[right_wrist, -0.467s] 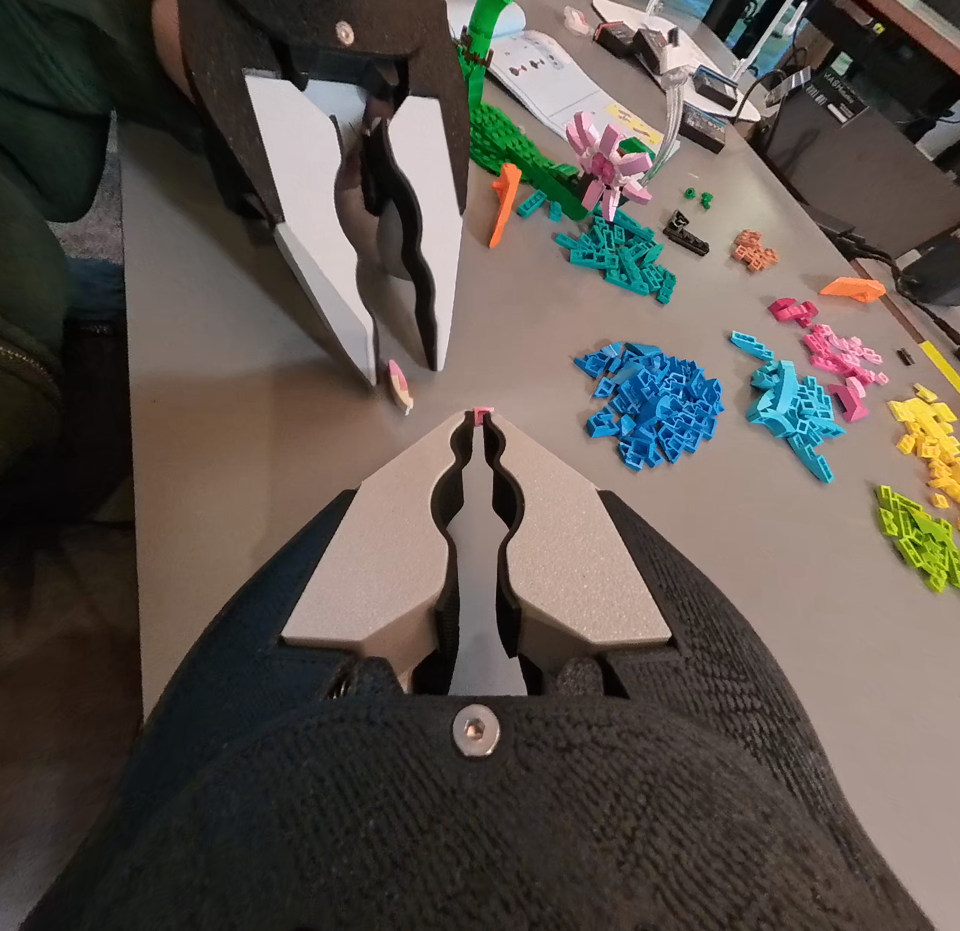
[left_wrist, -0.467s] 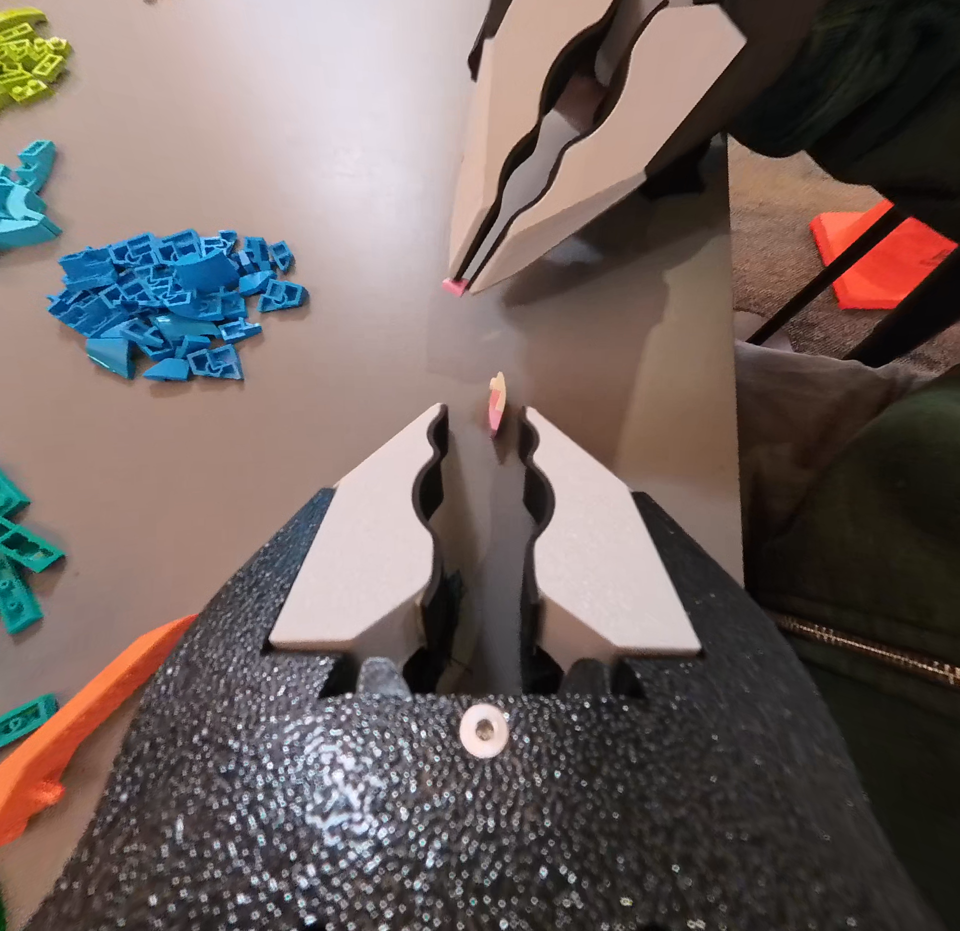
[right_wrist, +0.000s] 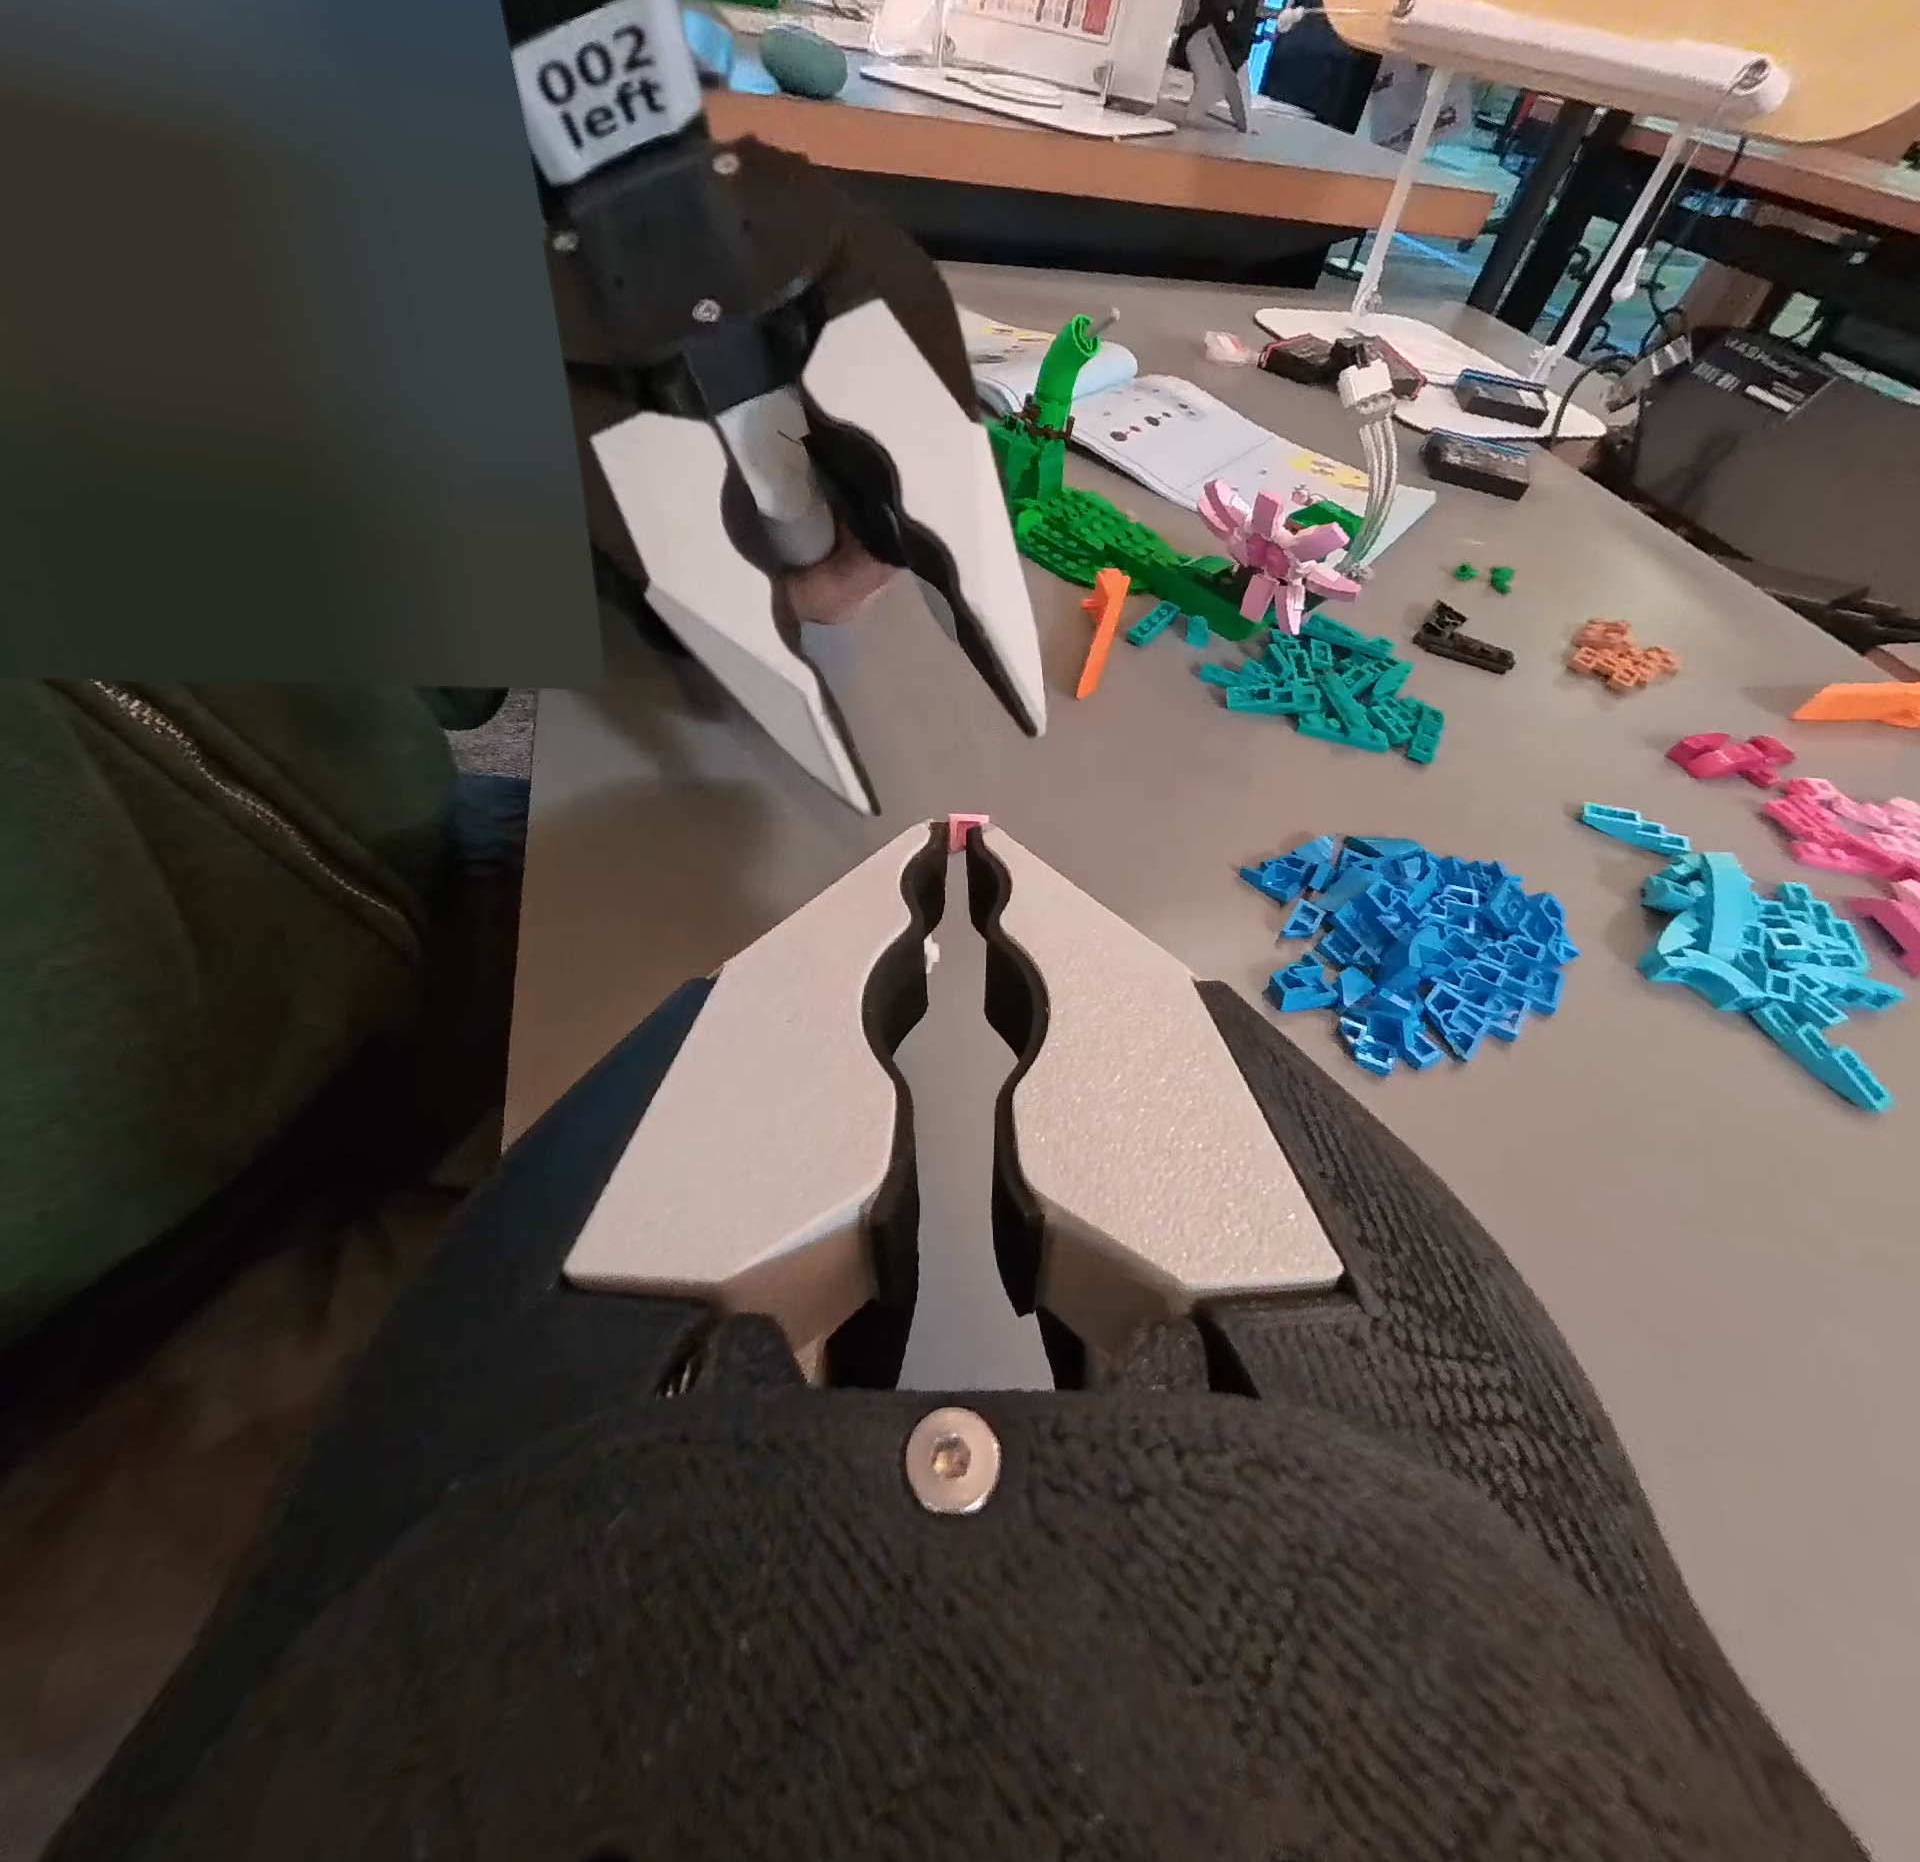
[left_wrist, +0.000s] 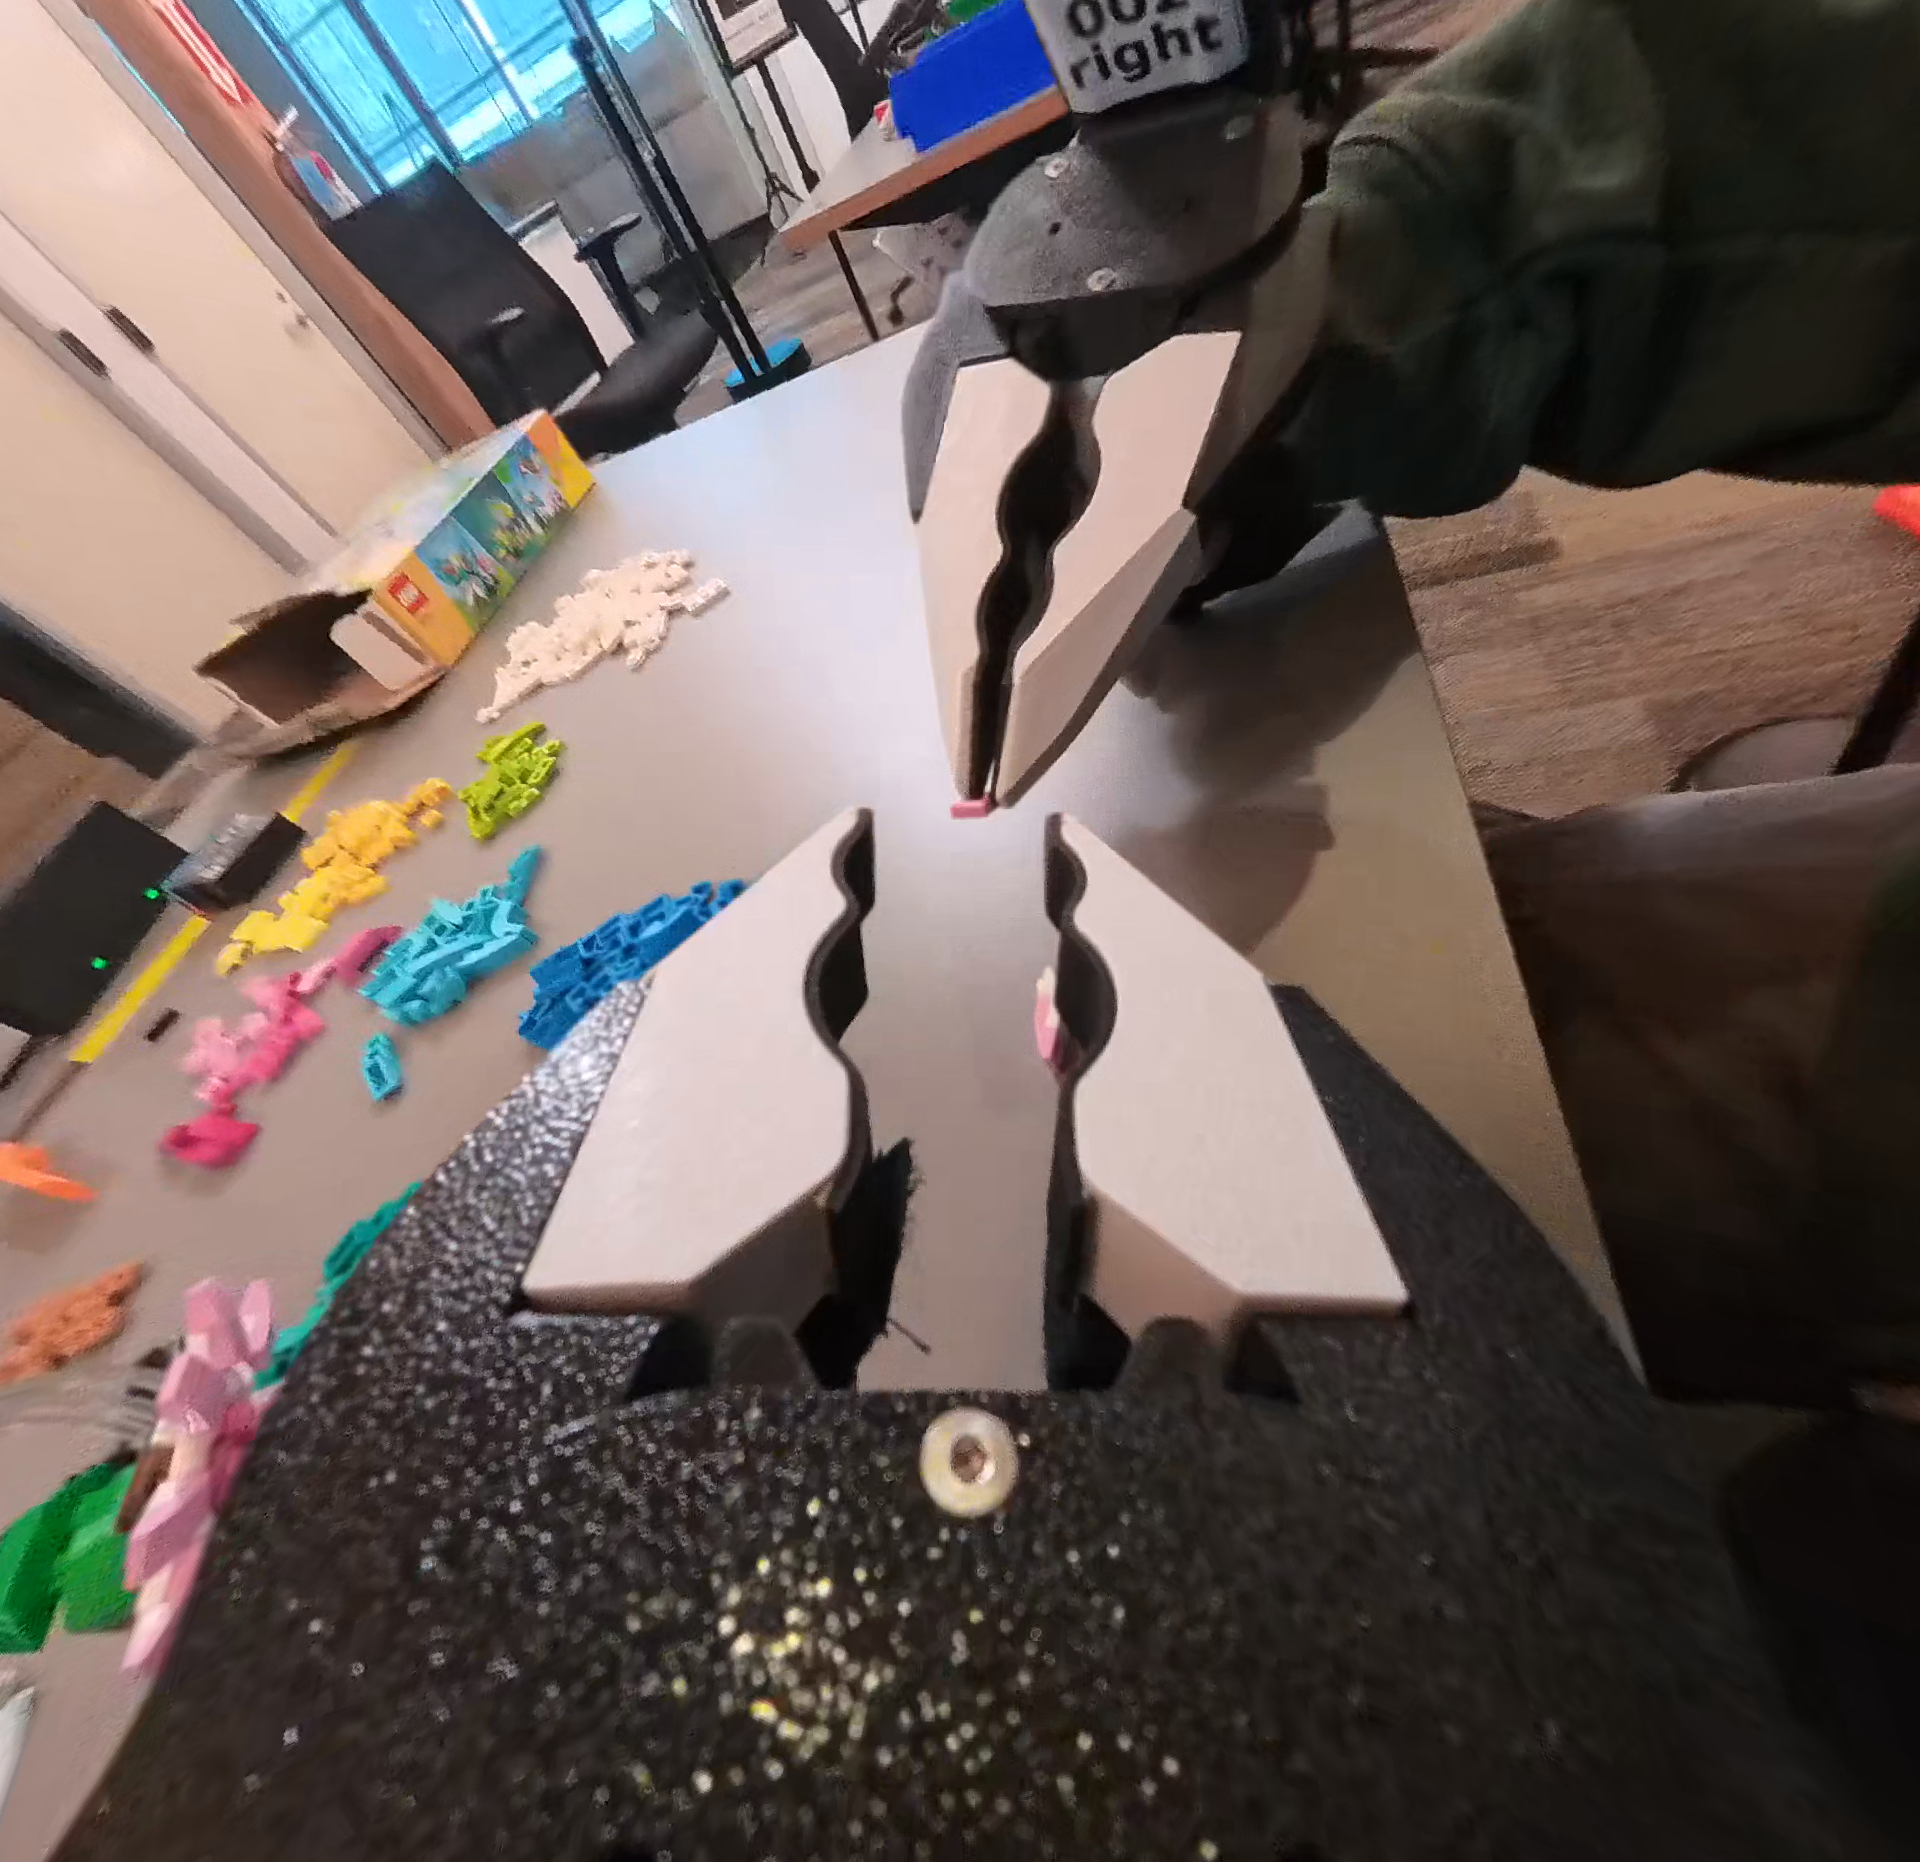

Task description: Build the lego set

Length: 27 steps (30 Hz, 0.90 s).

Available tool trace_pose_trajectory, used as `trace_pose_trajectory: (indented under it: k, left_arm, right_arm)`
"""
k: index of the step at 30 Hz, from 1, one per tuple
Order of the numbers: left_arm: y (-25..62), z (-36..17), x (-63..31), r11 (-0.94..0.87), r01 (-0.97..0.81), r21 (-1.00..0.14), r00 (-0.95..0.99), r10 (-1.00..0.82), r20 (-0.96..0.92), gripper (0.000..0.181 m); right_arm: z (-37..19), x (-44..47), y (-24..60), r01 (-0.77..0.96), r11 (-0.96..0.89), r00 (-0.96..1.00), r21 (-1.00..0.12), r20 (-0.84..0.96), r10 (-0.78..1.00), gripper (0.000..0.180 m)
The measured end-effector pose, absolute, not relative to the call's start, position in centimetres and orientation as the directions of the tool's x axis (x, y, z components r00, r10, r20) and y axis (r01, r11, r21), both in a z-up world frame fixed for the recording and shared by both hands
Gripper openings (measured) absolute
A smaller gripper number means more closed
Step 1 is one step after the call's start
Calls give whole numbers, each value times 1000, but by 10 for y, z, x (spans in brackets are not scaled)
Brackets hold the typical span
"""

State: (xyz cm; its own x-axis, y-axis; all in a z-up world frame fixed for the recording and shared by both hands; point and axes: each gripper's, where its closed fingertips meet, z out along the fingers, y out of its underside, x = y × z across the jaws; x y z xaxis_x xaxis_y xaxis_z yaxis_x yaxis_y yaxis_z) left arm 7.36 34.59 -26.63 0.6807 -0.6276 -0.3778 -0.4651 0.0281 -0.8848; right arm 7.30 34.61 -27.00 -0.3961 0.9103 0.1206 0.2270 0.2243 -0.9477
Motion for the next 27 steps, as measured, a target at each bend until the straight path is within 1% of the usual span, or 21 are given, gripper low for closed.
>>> trace_pose_trajectory:
  k: [1,7,10,14,20,27]
  left_arm:
    - [346,-268,75,40,-485,-873,673,-621,-402,32]
    - [348,-264,73,136,-573,-808,650,-525,-549,35]
    - [352,-261,63,175,-594,-785,664,-444,-602,35]
    - [350,-265,66,164,-571,-804,667,-479,-571,36]
    - [349,-270,70,178,-602,-779,639,-478,-603,36]
    - [349,-271,70,174,-604,-778,638,-480,-603,34]
  right_arm:
    - [-270,73,346,230,223,-397,-947,118,910,2]
    - [-268,70,349,229,190,-374,-955,94,923,2]
    - [-269,69,349,235,192,-367,-953,96,925,2]
    - [-269,69,349,232,191,-365,-954,97,926,2]
    - [-267,68,348,227,172,-369,-959,78,926,2]
    - [-268,68,348,231,174,-369,-957,79,926,2]
